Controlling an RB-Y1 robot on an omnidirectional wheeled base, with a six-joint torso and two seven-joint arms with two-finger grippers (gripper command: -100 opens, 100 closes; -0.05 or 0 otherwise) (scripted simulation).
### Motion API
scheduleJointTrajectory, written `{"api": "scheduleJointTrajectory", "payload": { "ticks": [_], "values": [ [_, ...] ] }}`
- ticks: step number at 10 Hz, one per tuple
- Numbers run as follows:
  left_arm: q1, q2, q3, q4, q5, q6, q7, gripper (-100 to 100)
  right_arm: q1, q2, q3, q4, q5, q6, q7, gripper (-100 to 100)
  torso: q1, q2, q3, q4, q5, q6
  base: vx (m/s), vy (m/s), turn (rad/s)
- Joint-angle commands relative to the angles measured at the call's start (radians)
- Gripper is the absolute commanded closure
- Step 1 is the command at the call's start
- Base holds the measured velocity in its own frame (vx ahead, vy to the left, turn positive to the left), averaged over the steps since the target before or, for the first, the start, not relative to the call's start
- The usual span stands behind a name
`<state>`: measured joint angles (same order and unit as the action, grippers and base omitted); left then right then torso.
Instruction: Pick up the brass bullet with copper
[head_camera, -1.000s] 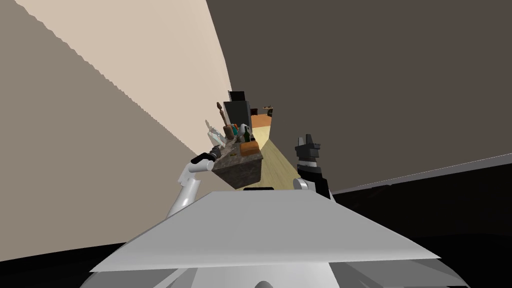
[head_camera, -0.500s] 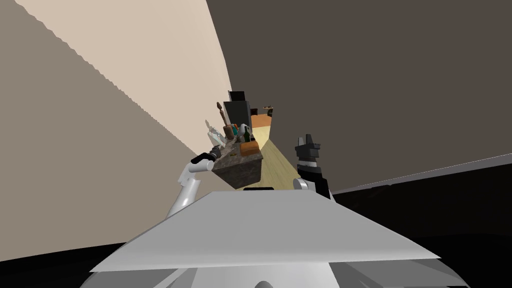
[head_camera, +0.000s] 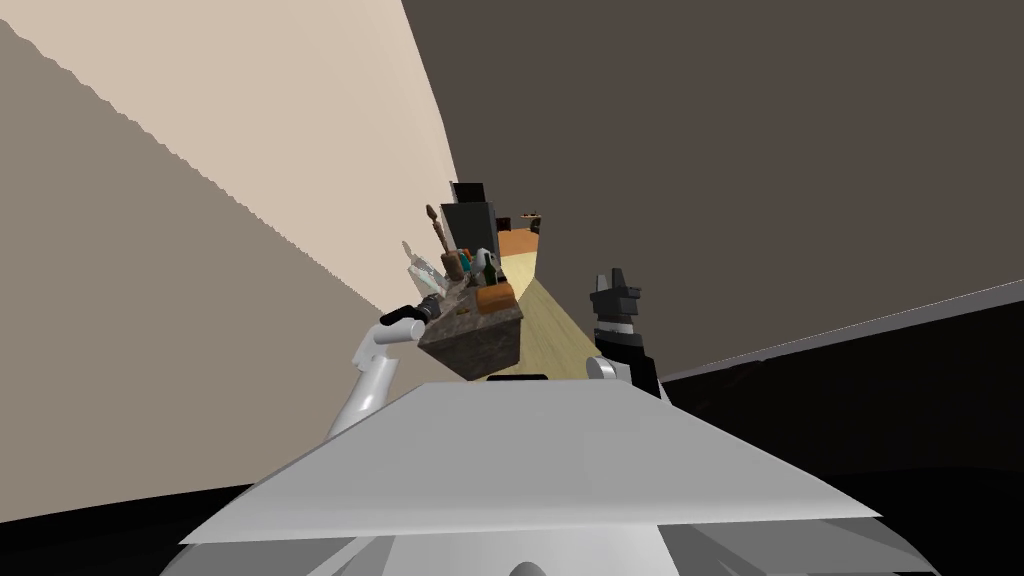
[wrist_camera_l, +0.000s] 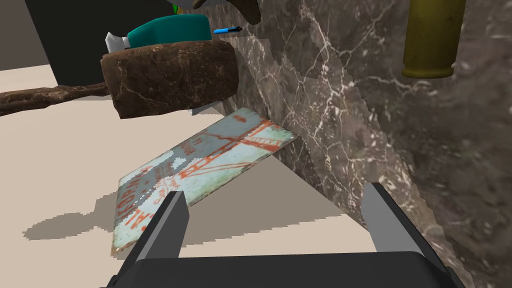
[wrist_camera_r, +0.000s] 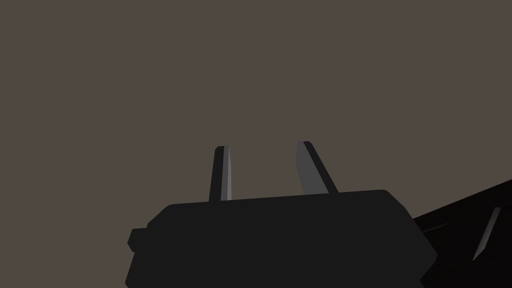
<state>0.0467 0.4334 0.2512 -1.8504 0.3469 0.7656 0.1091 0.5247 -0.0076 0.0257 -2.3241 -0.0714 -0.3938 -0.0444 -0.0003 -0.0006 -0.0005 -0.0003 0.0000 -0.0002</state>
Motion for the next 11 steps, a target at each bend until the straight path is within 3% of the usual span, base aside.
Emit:
{"api": "scheduleJointTrajectory", "payload": {
  "ticks": [1, 11],
  "values": [
    [-0.003, 0.008, 0.005, 0.002, 0.004, 0.038, 0.01, -100, 0.0, 0.0, 0.0, 0.0, 0.0, 0.0, 0.0, 0, 0.0, 0.0, 0.0, 0.0, 0.0, 0.0, 0.009, -0.005, -0.081],
    [-0.022, 0.071, 0.046, 0.033, 0.038, 0.305, 0.077, -100, 0.0, 0.0, 0.0, 0.0, 0.0, 0.0, 0.0, 0, 0.0, -0.001, 0.0, 0.0, 0.0, 0.0, 0.015, -0.005, -0.094]
  ]
}}
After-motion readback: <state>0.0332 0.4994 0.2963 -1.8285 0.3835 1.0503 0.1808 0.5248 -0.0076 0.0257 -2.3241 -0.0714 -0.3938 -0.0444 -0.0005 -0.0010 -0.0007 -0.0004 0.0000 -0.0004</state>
